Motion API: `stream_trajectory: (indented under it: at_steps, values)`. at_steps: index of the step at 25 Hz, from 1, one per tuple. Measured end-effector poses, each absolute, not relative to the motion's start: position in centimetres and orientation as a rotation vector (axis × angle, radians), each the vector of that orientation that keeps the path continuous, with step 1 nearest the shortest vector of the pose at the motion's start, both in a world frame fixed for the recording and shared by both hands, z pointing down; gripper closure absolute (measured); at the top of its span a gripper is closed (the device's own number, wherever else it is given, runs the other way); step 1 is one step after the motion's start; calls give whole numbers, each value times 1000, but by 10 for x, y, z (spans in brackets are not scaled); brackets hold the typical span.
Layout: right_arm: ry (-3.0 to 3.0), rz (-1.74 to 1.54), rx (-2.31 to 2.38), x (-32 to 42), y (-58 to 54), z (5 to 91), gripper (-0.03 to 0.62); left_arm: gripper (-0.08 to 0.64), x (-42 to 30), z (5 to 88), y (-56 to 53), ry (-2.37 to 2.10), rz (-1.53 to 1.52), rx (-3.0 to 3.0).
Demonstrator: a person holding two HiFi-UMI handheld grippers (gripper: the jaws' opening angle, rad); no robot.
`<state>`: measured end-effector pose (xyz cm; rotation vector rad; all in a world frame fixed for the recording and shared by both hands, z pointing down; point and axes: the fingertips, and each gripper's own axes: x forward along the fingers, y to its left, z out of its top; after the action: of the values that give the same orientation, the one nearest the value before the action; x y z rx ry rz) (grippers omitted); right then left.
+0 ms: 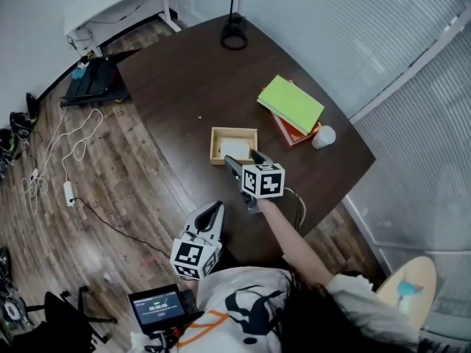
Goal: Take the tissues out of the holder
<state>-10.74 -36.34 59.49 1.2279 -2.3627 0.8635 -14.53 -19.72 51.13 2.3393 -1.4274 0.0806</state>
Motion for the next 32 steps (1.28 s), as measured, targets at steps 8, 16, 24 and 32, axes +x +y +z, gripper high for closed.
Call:
stream_trajectory:
  at_steps: [8, 16, 24, 32]
  values:
    - [-2132, 811, 1355, -110, -392, 627, 153, 560, -160, 521, -208, -1370, 88, 2350]
    - [-1990, 931, 1446, -117, -400, 646, 149, 560, -171, 522, -219, -1355, 76, 2353]
    - [-1946, 997, 1413, -125, -402, 656, 146, 560, -181, 524, -224, -1369, 51, 2330]
    - [-1813, 980, 1400, -124, -402, 670, 127, 560, -182, 524, -223, -1370, 49, 2320]
